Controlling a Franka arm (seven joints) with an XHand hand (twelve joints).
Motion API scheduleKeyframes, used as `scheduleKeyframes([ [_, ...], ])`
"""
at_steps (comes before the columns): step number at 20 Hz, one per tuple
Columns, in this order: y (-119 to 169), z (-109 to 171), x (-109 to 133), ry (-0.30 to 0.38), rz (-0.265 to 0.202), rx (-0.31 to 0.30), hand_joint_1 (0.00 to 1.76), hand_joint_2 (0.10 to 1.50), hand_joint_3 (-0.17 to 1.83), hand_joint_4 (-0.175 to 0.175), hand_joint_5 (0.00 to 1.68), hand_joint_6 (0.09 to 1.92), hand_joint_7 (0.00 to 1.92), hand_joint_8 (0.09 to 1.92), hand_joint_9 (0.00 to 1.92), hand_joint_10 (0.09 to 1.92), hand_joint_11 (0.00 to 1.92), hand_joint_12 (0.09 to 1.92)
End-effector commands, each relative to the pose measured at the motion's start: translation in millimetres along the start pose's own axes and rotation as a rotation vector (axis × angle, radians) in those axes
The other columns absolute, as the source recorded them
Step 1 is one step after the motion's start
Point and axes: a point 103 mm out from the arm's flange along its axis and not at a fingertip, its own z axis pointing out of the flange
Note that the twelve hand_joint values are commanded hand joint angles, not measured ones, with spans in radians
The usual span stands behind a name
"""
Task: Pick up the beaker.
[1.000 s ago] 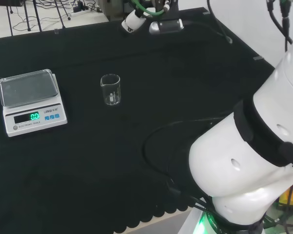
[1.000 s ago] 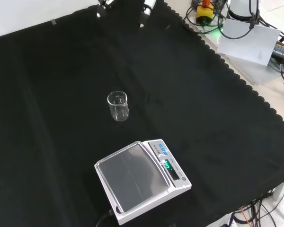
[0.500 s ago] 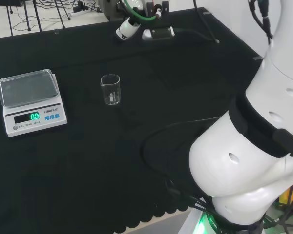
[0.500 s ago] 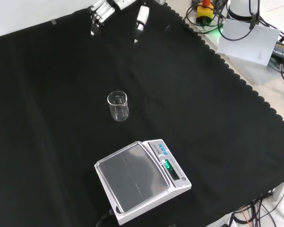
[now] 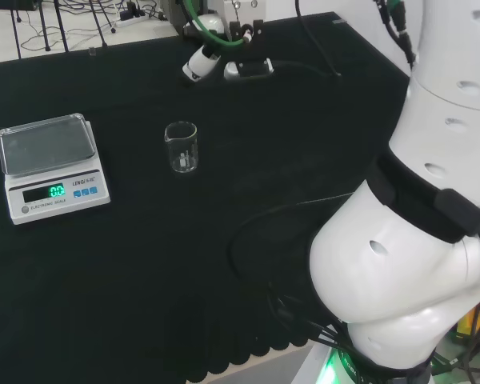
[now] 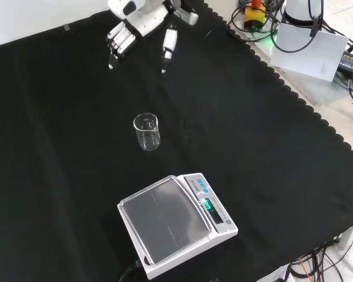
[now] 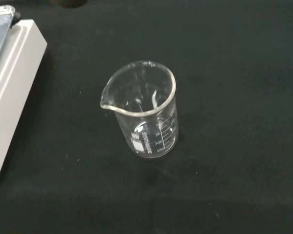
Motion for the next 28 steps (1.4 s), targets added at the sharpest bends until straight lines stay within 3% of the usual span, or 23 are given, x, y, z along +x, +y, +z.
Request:
scheduleKeyframes([
  [1,23,20,0,0.013,-0.025,0.022,0.73,0.94,-0.17,0.004,0.09,0.09,0.07,0.74,0.18,0.88,0.00,1.28],
  [10,44,52,2,0.032,-0.058,-0.019,0.74,0.94,-0.17,0.006,0.08,0.09,0.06,0.73,0.17,0.88,0.00,1.25],
  [20,73,94,11,0.055,-0.083,0.046,0.74,0.94,-0.17,0.011,0.06,0.09,0.03,0.73,0.14,0.88,0.00,1.20],
  [28,78,112,13,0.069,-0.091,0.083,0.74,0.94,-0.17,0.049,0.01,0.09,0.00,0.69,0.11,0.88,0.00,1.15],
])
